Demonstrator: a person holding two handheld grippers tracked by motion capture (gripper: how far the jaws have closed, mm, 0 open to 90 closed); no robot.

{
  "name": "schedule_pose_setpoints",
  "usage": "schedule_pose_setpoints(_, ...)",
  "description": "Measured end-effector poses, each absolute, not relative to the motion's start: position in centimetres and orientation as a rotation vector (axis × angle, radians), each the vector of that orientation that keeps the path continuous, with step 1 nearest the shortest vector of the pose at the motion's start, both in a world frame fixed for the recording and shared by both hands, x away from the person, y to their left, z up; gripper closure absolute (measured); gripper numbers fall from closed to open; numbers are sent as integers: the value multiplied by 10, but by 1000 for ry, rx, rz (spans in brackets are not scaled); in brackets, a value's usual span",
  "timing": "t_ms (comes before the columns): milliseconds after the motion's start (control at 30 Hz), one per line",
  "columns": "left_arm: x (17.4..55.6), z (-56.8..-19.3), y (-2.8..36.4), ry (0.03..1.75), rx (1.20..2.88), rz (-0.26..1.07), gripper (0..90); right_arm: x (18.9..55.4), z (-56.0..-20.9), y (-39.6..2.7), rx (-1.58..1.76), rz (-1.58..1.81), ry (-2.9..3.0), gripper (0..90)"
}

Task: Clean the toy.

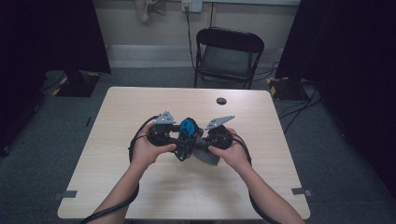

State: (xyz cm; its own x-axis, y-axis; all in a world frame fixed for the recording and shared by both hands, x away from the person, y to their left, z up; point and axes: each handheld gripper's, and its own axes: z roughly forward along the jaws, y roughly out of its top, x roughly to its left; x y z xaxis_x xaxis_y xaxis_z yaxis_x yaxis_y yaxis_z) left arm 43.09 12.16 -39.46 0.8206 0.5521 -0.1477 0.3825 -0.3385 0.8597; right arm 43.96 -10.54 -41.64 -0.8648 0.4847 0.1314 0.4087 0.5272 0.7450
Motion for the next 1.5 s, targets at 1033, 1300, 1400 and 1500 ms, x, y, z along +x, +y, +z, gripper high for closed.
schedule_pose_setpoints(1033, 416, -411, 159, 755, 2035, 221, 246, 438, -429, -145, 877, 1199, 2626, 724)
schedule_pose_setpoints(1300, 412, -420, 171, 789, 2060, 214, 246, 438, -426, -142, 866, 1201, 2628, 724)
schedule_pose_setpoints(1400, 413, -424, 172, 794, 2067, 207, 246, 438, -427, -140, 865, 1199, 2632, 724)
schedule_pose_setpoints(1500, 414, -427, 172, 801, 2070, 203, 246, 438, -427, -139, 862, 1197, 2635, 724)
